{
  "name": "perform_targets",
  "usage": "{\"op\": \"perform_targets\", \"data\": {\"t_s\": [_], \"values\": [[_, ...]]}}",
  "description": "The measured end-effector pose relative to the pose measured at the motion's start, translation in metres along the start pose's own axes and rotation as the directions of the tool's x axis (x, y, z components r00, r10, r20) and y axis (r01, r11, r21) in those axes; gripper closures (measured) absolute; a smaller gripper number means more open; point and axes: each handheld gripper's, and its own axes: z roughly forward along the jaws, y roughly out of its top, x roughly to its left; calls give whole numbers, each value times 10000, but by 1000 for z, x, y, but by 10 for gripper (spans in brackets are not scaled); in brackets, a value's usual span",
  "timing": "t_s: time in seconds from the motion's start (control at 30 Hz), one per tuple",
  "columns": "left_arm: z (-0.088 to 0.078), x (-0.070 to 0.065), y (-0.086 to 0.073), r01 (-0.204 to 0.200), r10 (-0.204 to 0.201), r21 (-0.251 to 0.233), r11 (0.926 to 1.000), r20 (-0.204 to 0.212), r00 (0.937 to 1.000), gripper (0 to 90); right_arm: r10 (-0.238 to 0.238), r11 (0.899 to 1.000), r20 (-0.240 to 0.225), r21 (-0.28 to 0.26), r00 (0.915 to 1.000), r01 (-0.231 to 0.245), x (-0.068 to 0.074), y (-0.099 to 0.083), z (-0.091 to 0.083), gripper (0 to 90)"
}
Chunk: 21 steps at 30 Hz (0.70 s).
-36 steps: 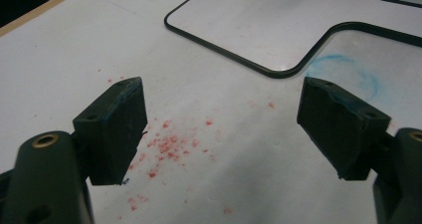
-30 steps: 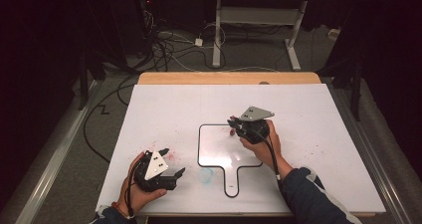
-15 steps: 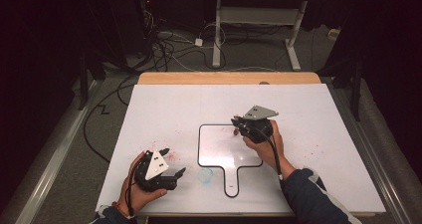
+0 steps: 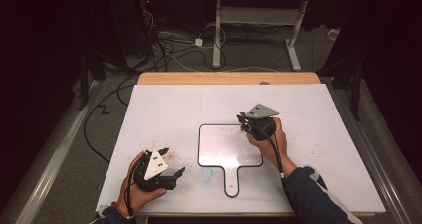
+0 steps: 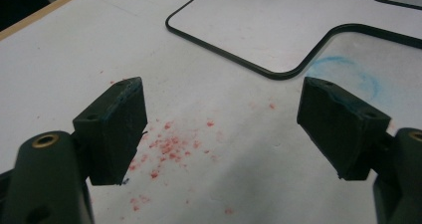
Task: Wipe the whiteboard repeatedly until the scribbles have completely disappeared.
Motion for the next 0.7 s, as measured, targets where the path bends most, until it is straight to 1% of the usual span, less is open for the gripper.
{"op": "perform_targets", "data": {"t_s": [0.07, 0.13, 0.2, 0.23, 0.27, 0.3, 0.33, 0.37, 0.4, 0.43, 0.47, 0.5, 0.53, 0.6, 0.63, 0.67, 0.7], "values": [[0, 0, 0, -16, 16, -5, 10000, 17, 10000, 191, 65, 9996, -548, -284, 9985, -80, 8, 3, 5, 813], [1, 0, 0, -6, 6, 8, 10000, 38, 10000, 191, 144, 9992, -1070, -356, 9942, -183, 17, 8, 9, 813], [1, 0, -1, -16, 15, 30, 10000, 43, 10000, 191, 58, 9994, -1321, -343, 9912, -104, 27, 13, 12, 813], [1, 0, -1, -12, 12, 20, 10000, 62, 10000, 192, -60, 9994, -1395, -343, 9902, 12, 31, 15, 12, 813], [0, 0, -1, -9, 9, 8, 10000, 64, 10000, 191, -231, 9994, -1368, -298, 9903, 192, 35, 16, 13, 813], [-1, 2, -1, -229, 229, 89, 9997, 15, 9997, 191, -316, 9993, -1291, -227, 9911, 289, 37, 18, 13, 813], [-1, 1, -1, -28, 28, -1, 10000, 20, 10000, 192, -327, 9994, -1282, -181, 9912, 307, 37, 18, 13, 813], [-1, 1, -1, 8, -8, -8, 10000, 36, 10000, 192, -236, 9997, -1178, -75, 9928, 229, 35, 19, 13, 813], [-2, 1, -1, 23, -23, -29, 10000, 28, 10000, 191, -324, 9994, -867, 63, 9957, 331, 32, 19, 13, 813], [-2, 2, -1, 8, -8, -32, 10000, 6, 10000, 191, -564, 9982, -508, 154, 9971, 572, 28, 19, 14, 813], [-2, 1, -1, 2, -2, -37, 10000, 5, 10000, 191, -483, 9985, -283, 246, 9984, 490, 23, 18, 14, 813], [-2, 1, -1, 2, -2, -40, 10000, 15, 10000, 191, -256, 9992, -96, 314, 9996, 259, 18, 17, 14, 813], [-2, 1, -1, -7, 7, -33, 10000, 11, 10000, 191, -181, 9992, 80, 371, 9998, 178, 14, 16, 14, 813], [-1, 1, -1, -10, 10, -26, 10000, 41, 10000, 191, -23, 9995, 99, 309, 9999, 20, 10, 15, 15, 813], [0, 0, -1, 3, -3, -13, 10000, 60, 10000, 191, -46, 9996, 117, 286, 9999, 43, 11, 15, 16, 813], [0, 0, -1, 18, -18, -2, 10000, 90, 10000, 192, -64, 9998, -26, 168, 10000, 64, 13, 16, 18, 813], [0, 0, -1, 25, -25, 11, 10000, 118, 9999, 192, 113, 9999, -332, -21, 9994, -114, 14, 16, 20, 813]]}}
